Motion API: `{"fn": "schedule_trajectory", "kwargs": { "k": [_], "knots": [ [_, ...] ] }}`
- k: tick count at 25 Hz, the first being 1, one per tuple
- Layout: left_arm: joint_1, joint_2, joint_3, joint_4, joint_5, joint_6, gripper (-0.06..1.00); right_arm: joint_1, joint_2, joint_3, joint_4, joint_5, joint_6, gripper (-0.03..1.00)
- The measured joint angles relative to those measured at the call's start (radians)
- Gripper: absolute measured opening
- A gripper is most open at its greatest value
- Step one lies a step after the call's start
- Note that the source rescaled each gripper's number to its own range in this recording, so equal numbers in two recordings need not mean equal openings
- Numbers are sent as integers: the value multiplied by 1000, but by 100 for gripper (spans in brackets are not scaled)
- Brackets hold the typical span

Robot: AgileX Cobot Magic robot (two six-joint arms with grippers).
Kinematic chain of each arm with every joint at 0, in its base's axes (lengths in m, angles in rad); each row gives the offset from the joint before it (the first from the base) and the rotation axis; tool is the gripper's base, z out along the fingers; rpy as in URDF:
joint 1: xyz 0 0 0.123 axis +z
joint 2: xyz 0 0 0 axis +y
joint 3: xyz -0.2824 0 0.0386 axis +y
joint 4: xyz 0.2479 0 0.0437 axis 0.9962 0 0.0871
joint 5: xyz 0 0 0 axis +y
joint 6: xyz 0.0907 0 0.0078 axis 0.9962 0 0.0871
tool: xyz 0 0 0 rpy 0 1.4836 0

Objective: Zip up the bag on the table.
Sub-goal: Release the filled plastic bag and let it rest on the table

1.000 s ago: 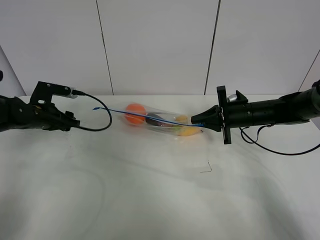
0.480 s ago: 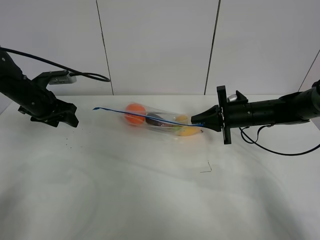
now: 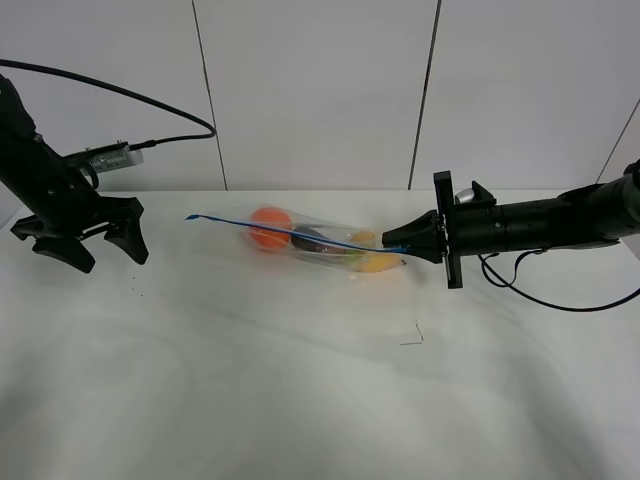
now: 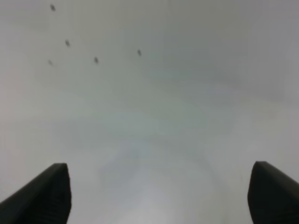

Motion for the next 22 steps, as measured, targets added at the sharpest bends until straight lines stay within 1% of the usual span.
{"fn": "schedule_trajectory", "kwargs": {
  "k": [2,4,6,9,11,16,20,22],
  "knots": [
    [0,0,-3,15,76,-3,100,0,0,0,0,0,0,0],
    [0,0,-4,47,149,-13,100,0,0,0,0,0,0,0],
    [0,-1,-5,82,206,-53,100,0,0,0,0,0,0,0],
    [0,-1,-5,126,206,-137,100,0,0,0,0,0,0,0],
    [0,-1,-5,137,206,-156,100,0,0,0,0,0,0,0],
    [0,-20,12,144,206,-133,100,0,0,0,0,0,0,0],
    [0,-109,102,145,206,-127,100,0,0,0,0,0,0,0],
    [0,-176,172,145,206,-121,100,0,0,0,0,0,0,0]
  ]
}}
